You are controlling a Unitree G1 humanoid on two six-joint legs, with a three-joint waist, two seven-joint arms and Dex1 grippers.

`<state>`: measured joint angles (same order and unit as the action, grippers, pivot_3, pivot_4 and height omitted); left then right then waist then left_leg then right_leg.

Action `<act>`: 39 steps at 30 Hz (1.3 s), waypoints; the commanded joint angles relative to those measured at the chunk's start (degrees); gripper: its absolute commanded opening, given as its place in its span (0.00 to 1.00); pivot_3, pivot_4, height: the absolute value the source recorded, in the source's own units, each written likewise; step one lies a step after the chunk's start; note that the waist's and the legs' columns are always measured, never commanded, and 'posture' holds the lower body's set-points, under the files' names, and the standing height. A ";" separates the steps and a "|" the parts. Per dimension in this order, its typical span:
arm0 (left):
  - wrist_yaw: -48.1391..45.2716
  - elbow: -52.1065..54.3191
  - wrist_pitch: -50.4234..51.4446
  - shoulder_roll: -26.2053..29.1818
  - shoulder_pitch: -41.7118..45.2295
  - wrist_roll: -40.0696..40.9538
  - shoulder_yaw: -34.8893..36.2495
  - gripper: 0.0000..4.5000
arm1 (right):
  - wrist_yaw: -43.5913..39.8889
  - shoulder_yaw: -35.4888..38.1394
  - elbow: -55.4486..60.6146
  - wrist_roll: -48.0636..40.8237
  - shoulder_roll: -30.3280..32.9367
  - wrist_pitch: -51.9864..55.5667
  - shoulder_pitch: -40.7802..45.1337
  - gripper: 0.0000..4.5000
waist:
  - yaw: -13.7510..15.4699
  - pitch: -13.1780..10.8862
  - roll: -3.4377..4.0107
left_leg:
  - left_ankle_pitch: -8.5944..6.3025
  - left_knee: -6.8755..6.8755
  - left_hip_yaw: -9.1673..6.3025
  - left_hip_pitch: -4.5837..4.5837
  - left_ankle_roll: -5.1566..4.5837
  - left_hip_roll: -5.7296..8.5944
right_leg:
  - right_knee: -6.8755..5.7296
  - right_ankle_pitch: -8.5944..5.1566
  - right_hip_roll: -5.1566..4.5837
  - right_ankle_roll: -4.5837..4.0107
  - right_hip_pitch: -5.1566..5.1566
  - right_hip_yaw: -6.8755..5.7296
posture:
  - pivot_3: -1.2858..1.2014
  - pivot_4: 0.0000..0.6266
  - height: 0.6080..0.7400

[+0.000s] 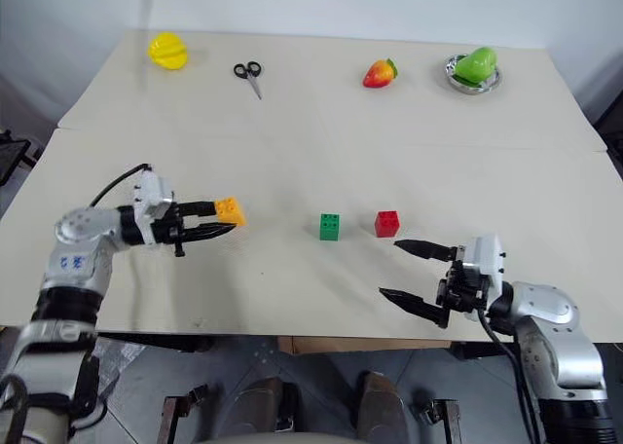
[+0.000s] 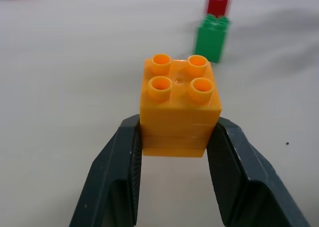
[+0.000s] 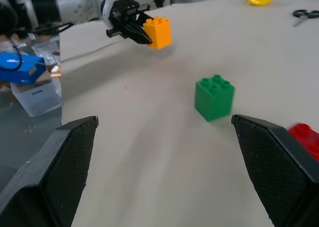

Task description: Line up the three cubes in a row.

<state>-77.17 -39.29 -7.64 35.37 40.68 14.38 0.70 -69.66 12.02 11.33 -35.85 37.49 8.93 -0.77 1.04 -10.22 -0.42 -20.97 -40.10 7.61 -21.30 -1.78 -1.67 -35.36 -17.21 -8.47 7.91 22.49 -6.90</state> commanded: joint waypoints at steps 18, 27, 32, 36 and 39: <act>-1.86 -33.99 -16.28 -10.46 19.37 -14.76 -5.62 0.33 | 4.26 5.56 8.28 -1.90 0.48 -0.52 -8.12 1.00 | 0.36 -0.03 -0.08 | 0.03 -0.06 0.09 -0.11 -0.07 -0.06 | 0.21 0.08 0.04 0.14 0.00 0.01 | 0.52 0.24 1.00; -1.87 -33.69 -15.96 -9.42 20.07 -13.63 -2.55 0.83 | 2.94 5.04 6.43 -2.12 1.27 -0.12 -6.97 1.00 | 0.24 -0.04 -0.10 | 0.05 -0.04 -0.26 -0.15 -0.10 -0.03 | 0.19 0.08 0.01 0.15 0.05 -0.01 | 0.52 0.24 1.00; -12.54 -28.76 -15.69 -2.93 16.00 -10.22 0.15 0.88 | 0.66 5.25 4.35 -2.64 2.74 0.65 -4.91 1.00 | -0.88 -0.04 -0.10 | 0.05 -0.01 -0.12 -0.15 -0.10 -0.04 | 0.21 0.08 0.03 0.15 0.06 -0.02 | 0.52 0.24 1.00; -14.50 -20.00 -12.92 3.13 9.13 -4.89 4.24 0.88 | -1.32 6.15 1.45 -3.45 4.41 1.22 -2.46 1.00 | -1.30 -0.04 -0.09 | 0.05 0.02 -0.40 -0.15 -0.10 -0.09 | 0.20 0.08 0.04 0.14 0.08 -0.03 | 0.52 0.24 1.00; -12.71 -5.84 -3.56 7.59 -1.47 2.33 8.09 0.88 | -3.26 6.90 -1.53 -4.28 5.58 2.03 -0.23 1.00 | -1.80 -0.05 -0.09 | 0.05 0.00 -0.41 -0.13 -0.10 -0.11 | 0.14 0.08 0.00 0.14 0.09 0.02 | 0.52 0.24 1.00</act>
<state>-86.03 -51.92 -15.46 41.84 41.60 12.36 6.30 -71.76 16.99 10.40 -38.40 42.37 10.61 -1.50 -0.76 -10.26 -0.50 -20.92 -40.10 7.15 -21.43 -1.88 -1.79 -35.24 -17.13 -8.48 8.04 22.58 -6.92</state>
